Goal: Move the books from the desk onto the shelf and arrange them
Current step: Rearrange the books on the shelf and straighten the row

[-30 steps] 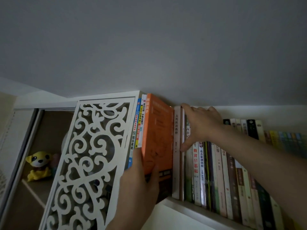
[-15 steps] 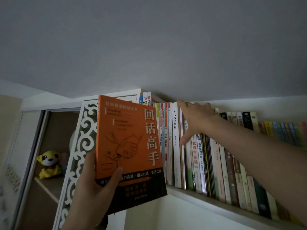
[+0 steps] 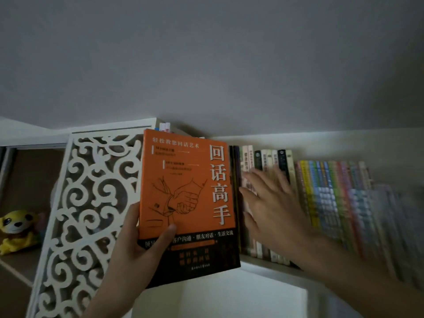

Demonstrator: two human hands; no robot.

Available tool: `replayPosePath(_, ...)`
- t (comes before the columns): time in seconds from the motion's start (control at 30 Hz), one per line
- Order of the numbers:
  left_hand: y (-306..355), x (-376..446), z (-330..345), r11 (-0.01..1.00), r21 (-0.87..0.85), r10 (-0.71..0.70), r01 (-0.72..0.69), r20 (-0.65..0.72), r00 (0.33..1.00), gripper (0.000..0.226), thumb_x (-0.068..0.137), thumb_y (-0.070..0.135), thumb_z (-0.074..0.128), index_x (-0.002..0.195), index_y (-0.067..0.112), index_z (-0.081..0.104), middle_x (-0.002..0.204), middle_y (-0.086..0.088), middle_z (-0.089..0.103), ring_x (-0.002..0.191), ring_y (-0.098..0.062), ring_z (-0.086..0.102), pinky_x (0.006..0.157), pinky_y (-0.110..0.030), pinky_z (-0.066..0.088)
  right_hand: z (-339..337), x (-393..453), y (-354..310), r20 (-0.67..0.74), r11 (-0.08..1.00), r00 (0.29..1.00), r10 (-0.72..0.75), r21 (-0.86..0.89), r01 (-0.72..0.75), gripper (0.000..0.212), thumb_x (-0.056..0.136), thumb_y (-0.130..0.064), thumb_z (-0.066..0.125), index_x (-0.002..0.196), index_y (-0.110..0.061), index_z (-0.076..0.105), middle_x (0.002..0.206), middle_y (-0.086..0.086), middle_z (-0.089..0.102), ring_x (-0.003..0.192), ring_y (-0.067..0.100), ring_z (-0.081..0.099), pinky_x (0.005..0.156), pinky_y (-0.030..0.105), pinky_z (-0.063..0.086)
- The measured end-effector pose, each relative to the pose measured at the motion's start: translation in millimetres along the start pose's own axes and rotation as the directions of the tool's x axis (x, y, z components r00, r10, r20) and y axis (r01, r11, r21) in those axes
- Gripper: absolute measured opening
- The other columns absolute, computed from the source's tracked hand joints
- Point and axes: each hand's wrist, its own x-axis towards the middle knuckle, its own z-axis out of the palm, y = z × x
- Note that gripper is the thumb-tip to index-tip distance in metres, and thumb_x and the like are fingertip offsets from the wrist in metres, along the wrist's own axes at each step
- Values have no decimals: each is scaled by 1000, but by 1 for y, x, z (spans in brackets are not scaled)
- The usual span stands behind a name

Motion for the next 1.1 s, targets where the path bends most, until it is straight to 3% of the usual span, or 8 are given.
replayPosePath(0.1, 4, -5, 25, 999, 16, 38, -38, 26, 999, 42, 73, 30, 71, 113, 31, 55, 105, 12, 71, 95, -5, 69, 80, -31, 56, -6, -28, 33, 97, 995, 995, 34, -95, -24, 50, 77, -41, 63, 120, -16, 68, 141, 10, 53, 139, 29, 40, 115, 61, 19)
replayPosePath(0.4, -11, -11, 59, 997, 74, 31, -31, 5, 1000, 49, 78, 23, 72, 122, 27, 50, 109, 1, 68, 95, -11, 68, 66, -22, 57, -27, -43, 72, 175, 994, 979, 106, -57, -97, 58, 76, -50, 56, 129, -26, 62, 147, 6, 48, 138, 26, 41, 113, 57, 27)
replayPosePath(0.47, -9, -5, 50, 995, 84, 44, -44, 0, 999, 49, 78, 27, 70, 123, 28, 49, 105, 12, 69, 95, -5, 68, 71, -25, 57, -29, -38, 75, 160, 992, 979, 125, -32, -121, 58, 78, -51, 55, 130, -26, 60, 149, 4, 45, 139, 24, 39, 113, 53, 28)
replayPosePath(0.57, -7, 5, 36, 972, 195, 119, -131, 72, 990, 48, 87, 21, 64, 127, 30, 39, 101, 41, 60, 91, 14, 62, 65, -15, 53, -32, -25, 79, 134, 989, 980, 147, 15, -150, 62, 83, -50, 56, 139, -26, 50, 153, 1, 37, 140, 21, 34, 114, 48, 25)
replayPosePath(0.63, -5, 7, 32, 956, 234, 154, -177, 114, 981, 51, 89, 18, 62, 129, 33, 34, 101, 46, 57, 92, 15, 61, 62, -13, 54, -33, -13, 79, 126, 985, 980, 154, 52, -162, 67, 86, -50, 58, 146, -25, 41, 156, -1, 31, 142, 19, 30, 116, 46, 22)
replayPosePath(0.8, -2, 0, 25, 970, 139, 191, -199, 74, 979, 52, 79, 23, 64, 125, 31, 43, 103, 33, 63, 94, 6, 65, 65, -10, 54, -34, 22, 79, 189, 965, 964, 188, 149, -217, 94, 79, -60, 66, 153, -24, 21, 159, -5, 23, 144, 16, 25, 119, 43, 18)
replayPosePath(0.9, 3, 0, 24, 983, 53, 172, -175, 48, 984, 49, 76, 22, 66, 116, 42, 45, 102, 32, 63, 96, 7, 64, 64, -6, 52, -35, 39, 84, 266, 933, 938, 221, 221, -283, 114, 66, -63, 78, 154, -21, 19, 155, -2, 34, 138, 18, 37, 115, 43, 30)
replayPosePath(1.1, 3, 10, 38, 993, -54, 105, -100, 84, 991, 51, 77, 29, 68, 123, 38, 48, 110, 15, 69, 99, -6, 68, 77, -30, 58, -28, 51, 96, 388, 886, 898, 208, 315, -342, 120, 55, -59, 86, 152, -22, 25, 149, 0, 44, 132, 20, 44, 109, 46, 38)
